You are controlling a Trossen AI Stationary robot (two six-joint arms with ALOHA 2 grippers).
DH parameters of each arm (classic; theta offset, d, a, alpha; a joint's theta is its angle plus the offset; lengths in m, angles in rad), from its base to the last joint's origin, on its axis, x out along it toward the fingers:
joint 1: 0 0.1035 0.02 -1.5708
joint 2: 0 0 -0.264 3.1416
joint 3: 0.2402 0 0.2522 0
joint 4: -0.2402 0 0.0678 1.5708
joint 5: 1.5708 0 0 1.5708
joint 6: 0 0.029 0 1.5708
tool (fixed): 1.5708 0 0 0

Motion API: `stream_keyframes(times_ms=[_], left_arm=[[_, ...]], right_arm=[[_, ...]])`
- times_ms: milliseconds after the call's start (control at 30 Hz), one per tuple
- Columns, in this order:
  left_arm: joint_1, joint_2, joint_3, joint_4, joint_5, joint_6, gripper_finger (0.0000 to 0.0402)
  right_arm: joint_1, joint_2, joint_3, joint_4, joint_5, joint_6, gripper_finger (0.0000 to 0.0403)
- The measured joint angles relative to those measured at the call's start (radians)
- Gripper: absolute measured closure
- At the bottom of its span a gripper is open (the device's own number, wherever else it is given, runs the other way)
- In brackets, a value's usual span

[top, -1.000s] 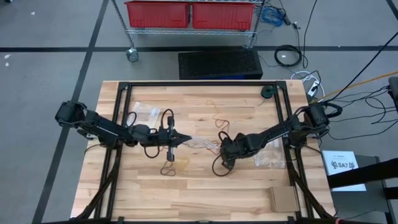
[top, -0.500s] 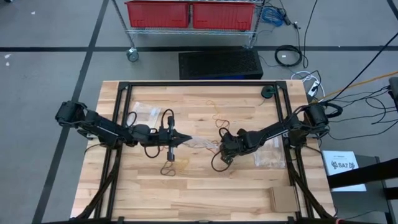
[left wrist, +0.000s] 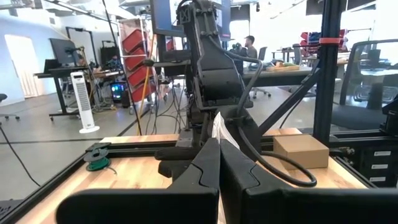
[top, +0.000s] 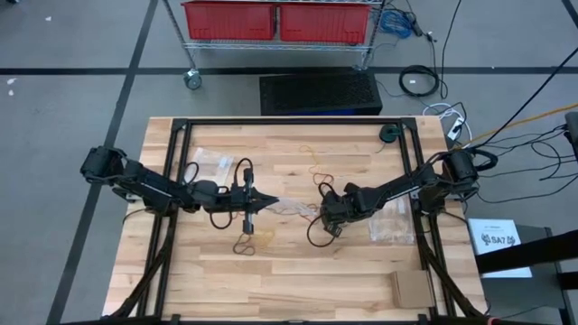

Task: Sort rubber bands
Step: Put the right purple rubber band into the zip bag

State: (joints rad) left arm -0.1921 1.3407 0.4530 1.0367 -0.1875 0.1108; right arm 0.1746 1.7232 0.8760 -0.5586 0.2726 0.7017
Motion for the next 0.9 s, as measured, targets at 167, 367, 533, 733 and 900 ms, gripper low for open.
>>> stream_keyframes(times_ms=[167, 367, 533, 733, 900], left_arm=[[0.0, 0.0, 0.0, 0.001, 0.0, 0.0, 0.0401], [0.002, 0.0, 0.0, 0.001, 0.0, 0.0, 0.0401], [0.002, 0.0, 0.0, 0.0, 0.0, 0.0, 0.0401], [0.002, 0.0, 0.0, 0.001, 0.0, 0.0, 0.0401], [0.002, 0.0, 0.0, 0.002, 0.0, -0.001, 0.0401]], right_arm=[[0.028, -0.035, 0.07, -0.096, -0.043, -0.005, 0.0402], [0.097, -0.078, 0.253, -0.306, -0.019, 0.001, 0.0403], [0.166, -0.082, 0.432, -0.45, 0.036, 0.009, 0.0403], [0.213, -0.083, 0.628, -0.531, 0.178, -0.018, 0.0403], [0.22, -0.083, 0.738, -0.525, 0.259, -0.107, 0.0403]])
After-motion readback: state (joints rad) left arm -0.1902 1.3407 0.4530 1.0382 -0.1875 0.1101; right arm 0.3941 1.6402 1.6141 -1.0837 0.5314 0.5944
